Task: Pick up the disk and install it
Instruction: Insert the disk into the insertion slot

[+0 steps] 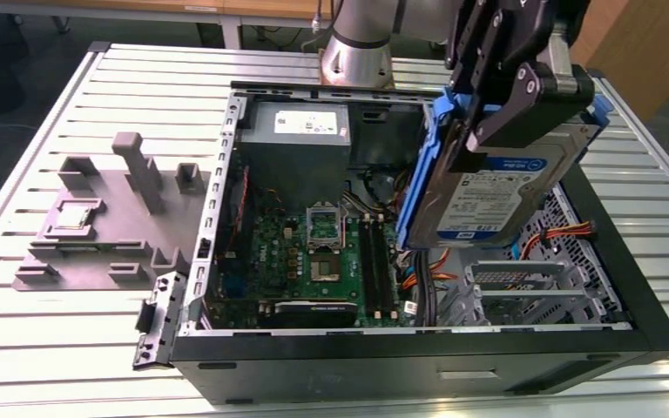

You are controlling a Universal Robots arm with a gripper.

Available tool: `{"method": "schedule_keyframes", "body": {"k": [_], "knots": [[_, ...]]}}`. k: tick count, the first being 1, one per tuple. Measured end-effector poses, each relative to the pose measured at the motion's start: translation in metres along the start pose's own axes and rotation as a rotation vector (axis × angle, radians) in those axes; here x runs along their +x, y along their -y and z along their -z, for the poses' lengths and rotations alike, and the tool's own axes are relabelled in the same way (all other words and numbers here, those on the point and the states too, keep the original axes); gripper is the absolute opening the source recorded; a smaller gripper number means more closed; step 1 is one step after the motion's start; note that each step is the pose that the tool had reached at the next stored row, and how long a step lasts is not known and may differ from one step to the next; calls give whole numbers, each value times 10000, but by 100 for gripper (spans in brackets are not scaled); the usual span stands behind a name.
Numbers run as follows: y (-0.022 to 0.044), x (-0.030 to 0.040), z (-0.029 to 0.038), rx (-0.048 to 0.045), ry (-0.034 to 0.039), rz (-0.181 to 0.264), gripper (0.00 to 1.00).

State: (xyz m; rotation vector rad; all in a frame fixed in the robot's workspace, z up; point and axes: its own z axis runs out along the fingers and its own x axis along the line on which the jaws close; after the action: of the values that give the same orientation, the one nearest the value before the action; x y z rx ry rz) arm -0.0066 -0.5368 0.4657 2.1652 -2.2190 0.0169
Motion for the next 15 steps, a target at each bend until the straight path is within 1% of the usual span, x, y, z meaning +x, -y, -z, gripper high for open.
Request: {"method": "schedule_keyframes", "body": {"k": [4,10,15], "knots": [[31,15,-11,0,-6,1,37],[130,32,-32,1,-5,0,37],[141,80,-47,0,-15,0,37]]}}
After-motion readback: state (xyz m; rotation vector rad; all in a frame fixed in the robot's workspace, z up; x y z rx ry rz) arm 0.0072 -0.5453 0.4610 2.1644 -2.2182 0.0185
